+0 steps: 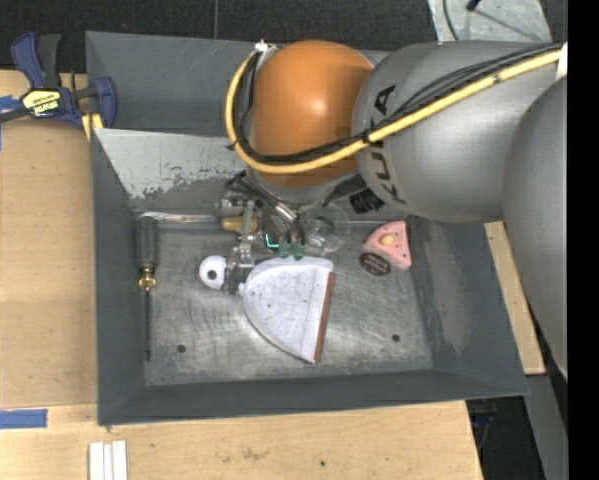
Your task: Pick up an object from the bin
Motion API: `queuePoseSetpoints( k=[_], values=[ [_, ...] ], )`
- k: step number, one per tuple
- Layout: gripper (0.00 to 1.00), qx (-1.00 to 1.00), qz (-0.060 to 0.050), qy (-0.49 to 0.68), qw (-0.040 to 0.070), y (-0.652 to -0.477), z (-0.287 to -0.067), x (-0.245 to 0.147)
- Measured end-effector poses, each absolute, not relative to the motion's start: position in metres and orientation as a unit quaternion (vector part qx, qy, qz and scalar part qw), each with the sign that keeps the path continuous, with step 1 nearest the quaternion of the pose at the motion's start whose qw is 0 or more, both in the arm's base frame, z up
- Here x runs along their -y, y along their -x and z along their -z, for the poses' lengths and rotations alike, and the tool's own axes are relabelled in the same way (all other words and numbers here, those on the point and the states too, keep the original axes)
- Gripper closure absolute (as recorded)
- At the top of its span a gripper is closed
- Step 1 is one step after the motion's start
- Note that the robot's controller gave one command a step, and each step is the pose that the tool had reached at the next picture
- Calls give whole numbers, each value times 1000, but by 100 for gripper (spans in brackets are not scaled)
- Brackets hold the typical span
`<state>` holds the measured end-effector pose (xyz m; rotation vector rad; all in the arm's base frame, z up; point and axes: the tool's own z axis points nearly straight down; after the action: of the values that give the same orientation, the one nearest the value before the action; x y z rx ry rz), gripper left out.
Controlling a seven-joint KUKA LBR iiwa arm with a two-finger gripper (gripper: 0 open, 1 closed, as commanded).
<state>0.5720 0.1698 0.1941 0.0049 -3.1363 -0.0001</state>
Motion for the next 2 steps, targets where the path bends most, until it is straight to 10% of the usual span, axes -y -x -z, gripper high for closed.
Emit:
queuePoseSetpoints(
  k=[2],
  values=[
    [0, 1000, 1, -1, -1, -574, -198, -169]
  ],
)
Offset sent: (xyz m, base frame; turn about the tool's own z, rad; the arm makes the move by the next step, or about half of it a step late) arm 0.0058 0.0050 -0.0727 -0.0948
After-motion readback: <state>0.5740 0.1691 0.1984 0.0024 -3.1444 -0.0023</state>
